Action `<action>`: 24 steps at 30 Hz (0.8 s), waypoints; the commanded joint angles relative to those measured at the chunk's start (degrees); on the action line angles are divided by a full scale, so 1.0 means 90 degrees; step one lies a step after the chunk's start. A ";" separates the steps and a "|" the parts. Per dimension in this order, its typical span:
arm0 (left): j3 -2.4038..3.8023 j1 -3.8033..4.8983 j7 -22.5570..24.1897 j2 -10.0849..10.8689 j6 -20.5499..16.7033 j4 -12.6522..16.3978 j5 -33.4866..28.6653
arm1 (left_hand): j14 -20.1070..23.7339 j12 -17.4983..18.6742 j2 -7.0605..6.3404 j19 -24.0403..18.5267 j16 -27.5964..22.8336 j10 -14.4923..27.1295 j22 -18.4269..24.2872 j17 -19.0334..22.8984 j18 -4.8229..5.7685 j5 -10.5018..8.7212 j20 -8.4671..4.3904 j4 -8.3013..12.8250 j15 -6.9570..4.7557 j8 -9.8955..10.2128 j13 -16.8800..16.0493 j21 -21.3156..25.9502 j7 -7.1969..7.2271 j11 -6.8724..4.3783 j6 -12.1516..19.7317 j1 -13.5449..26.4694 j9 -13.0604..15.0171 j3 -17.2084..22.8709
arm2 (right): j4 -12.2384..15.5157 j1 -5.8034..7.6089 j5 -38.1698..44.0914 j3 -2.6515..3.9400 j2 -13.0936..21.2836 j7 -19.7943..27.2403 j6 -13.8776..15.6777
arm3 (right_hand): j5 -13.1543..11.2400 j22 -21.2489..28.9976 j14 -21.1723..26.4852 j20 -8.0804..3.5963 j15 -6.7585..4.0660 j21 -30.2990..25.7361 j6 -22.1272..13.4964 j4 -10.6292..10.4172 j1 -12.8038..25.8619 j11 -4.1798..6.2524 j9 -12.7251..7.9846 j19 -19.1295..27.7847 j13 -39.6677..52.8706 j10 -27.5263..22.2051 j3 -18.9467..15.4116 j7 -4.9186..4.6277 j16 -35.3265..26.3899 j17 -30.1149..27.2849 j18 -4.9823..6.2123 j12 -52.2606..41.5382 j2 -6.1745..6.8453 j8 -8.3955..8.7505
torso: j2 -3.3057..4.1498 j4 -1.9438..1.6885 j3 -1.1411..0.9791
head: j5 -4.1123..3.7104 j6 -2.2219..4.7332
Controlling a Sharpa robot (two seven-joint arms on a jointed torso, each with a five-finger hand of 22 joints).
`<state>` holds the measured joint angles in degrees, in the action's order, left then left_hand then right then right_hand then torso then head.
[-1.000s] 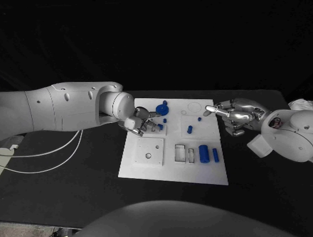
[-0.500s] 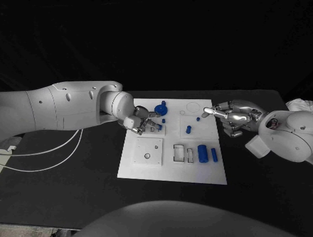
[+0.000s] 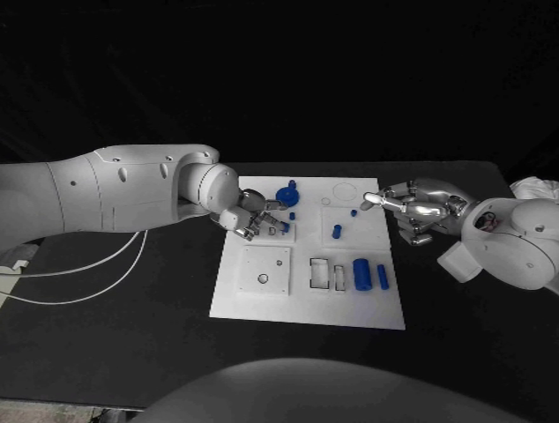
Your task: Assemble the parts on the task board
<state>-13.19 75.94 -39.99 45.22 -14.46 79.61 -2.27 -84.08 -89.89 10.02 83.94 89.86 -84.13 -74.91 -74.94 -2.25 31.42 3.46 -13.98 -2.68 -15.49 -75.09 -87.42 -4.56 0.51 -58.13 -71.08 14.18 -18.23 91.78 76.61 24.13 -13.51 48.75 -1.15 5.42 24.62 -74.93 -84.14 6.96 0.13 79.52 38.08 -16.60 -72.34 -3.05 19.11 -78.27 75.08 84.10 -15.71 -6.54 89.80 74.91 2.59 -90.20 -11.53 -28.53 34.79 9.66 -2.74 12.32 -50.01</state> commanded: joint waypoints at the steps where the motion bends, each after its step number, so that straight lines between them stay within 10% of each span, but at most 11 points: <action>1: 0.0004 0.0002 -0.0891 -0.0032 0.0199 -0.0018 0.0114 | -0.0658 -0.0012 -0.0012 0.0324 0.0015 -0.0652 -0.0949 -0.1673 0.0087 -0.0048 -0.0034 -0.0014 -0.0056 -0.0020 -0.1657 0.0040 0.0000 -0.0042 0.0061 -0.0041 0.0019 0.0046 | -0.0006 -0.0012 -0.0009 -0.0001 -0.0010 0.0083 -0.0049 | 0.0024 -0.1198 -0.0651 -0.0020 0.0027 -0.0017 0.0048 0.0034 -0.0071 0.0043 0.0000 0.0044 0.1657 0.0656 -0.0002 -0.0011 0.0022 0.1677 0.0071 0.0022 -0.0019 -0.0006 | 0.0002 0.0001 0.0003 | 0.0003 0.0001; 24: -0.0011 -0.0021 -0.0923 -0.0096 0.0456 0.0018 0.0212 | -0.0658 -0.0012 0.0006 0.0317 0.0015 -0.0652 -0.0930 -0.1673 0.0083 -0.0261 -0.0038 -0.0045 -0.0059 -0.0102 -0.1657 0.0058 0.0012 -0.0048 0.0071 -0.0003 0.0174 0.0078 | -0.0046 -0.0035 -0.0012 -0.0001 -0.0015 0.0014 -0.0081 | 0.0025 -0.1198 -0.0651 -0.0020 0.0028 -0.0018 0.0047 0.0034 -0.0075 0.0043 -0.0001 0.0045 0.1657 0.0656 -0.0003 -0.0012 0.0022 0.1677 0.0071 0.0022 -0.0017 -0.0005 | -0.0008 -0.0010 0.0019 | -0.0043 0.0001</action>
<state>-13.30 75.81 -40.00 44.20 -12.24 79.22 -0.64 -83.95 -90.20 10.01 83.93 89.86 -84.04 -74.91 -74.92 -2.25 29.28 3.46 -14.30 -2.76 -16.19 -75.05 -87.20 -4.78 0.60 -57.50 -71.07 15.66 -17.91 91.39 76.39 24.04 -13.51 48.68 -1.21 5.42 24.62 -74.91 -84.22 6.96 0.22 79.52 38.08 -16.60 -72.35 -3.14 19.11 -78.27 75.09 84.08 -15.71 -6.54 89.80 74.95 2.59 -90.31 -11.53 -28.53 34.76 9.62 -2.58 11.96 -50.01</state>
